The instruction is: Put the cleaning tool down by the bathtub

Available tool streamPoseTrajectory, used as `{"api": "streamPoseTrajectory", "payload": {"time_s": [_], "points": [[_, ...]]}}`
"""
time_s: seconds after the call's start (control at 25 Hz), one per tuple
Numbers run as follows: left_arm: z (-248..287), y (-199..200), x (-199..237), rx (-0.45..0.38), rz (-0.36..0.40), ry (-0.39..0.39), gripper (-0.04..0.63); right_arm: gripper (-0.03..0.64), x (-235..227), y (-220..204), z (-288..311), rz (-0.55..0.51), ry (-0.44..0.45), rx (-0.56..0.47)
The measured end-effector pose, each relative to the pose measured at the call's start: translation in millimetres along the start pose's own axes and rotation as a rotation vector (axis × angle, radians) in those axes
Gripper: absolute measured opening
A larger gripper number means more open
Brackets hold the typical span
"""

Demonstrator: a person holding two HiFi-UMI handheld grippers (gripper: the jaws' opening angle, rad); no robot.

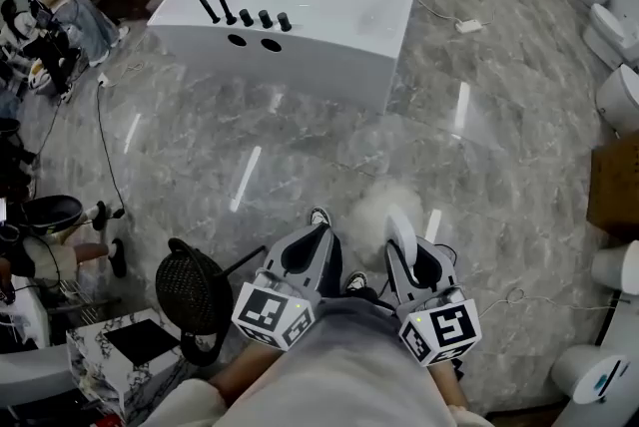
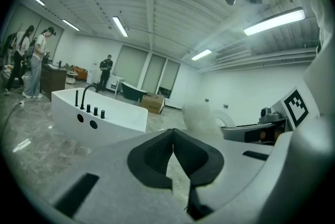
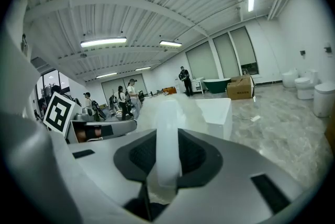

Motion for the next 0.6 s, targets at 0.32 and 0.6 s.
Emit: {"api": "streamPoseTrajectory", "payload": {"time_s": [0.32,0.6], "points": [[13.7,31.0,74.2,0.042,-0.025,-0.037,0.009,0.081,25.0,33.1,73.3,-0.021,0.009,0.046],[19.6,64.8,143.7,0.014,-0.028,-0.045,0.009,0.081,49.2,64.2,138.2,-0.039,-0.010,0.071]]}}
Point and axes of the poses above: the fingertips, and each gripper's own axes: z forward along the fingers, x to its left, y out of its top, the point moved 9 cm from there along -z, backward along the fingers, and after that the axes turned 15 degrees about -y, right-handed, at the moved point
